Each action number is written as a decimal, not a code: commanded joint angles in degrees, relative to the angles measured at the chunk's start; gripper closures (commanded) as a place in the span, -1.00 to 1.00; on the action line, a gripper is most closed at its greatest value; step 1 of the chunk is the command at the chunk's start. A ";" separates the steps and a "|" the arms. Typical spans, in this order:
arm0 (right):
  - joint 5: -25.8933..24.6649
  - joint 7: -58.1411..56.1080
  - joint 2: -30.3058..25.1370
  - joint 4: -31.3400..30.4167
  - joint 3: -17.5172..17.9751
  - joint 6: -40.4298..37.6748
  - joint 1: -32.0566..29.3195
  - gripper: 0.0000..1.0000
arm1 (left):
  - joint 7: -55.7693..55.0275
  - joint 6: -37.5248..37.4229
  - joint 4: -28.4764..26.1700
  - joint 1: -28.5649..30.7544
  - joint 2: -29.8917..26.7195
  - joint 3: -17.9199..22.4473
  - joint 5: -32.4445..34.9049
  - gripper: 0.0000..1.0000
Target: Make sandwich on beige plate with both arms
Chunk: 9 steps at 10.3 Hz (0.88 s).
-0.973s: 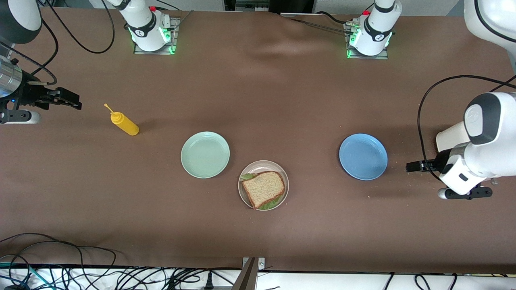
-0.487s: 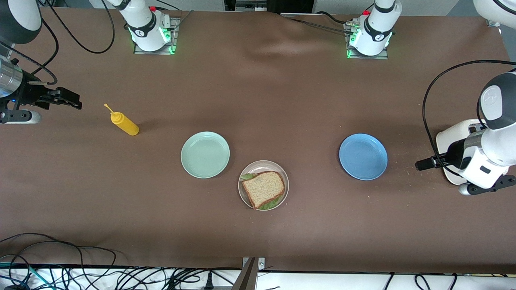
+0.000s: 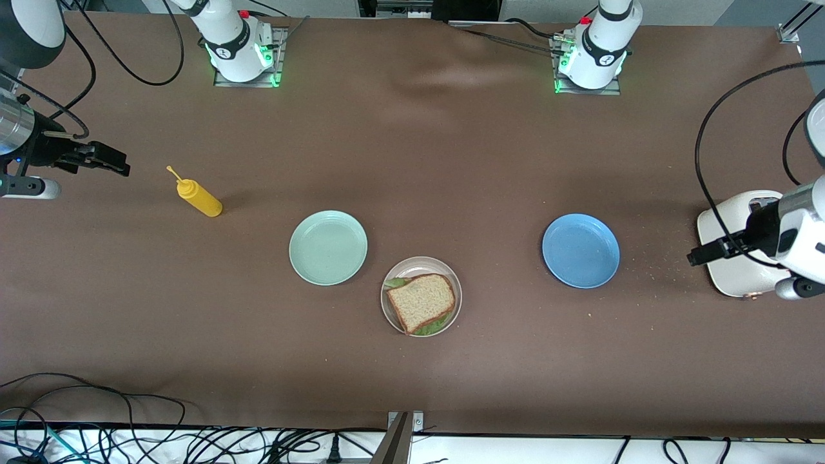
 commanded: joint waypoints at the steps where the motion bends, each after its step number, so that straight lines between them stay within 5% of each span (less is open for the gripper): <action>1: -0.16 1.09 -0.17 0.68 0.19 -1.11 -0.07 -1.00 | -0.85 -0.29 -5.11 -0.03 -4.86 -0.33 0.85 -1.00; 5: -0.16 1.27 -0.09 0.68 0.19 -1.02 -0.07 -1.00 | -0.58 0.23 -14.42 0.50 -12.78 -1.03 -0.91 -1.00; 9: -0.16 1.18 -0.09 0.68 0.28 -1.02 -0.07 -1.00 | -0.50 -0.20 -16.55 0.41 -15.16 -1.12 -0.82 -1.00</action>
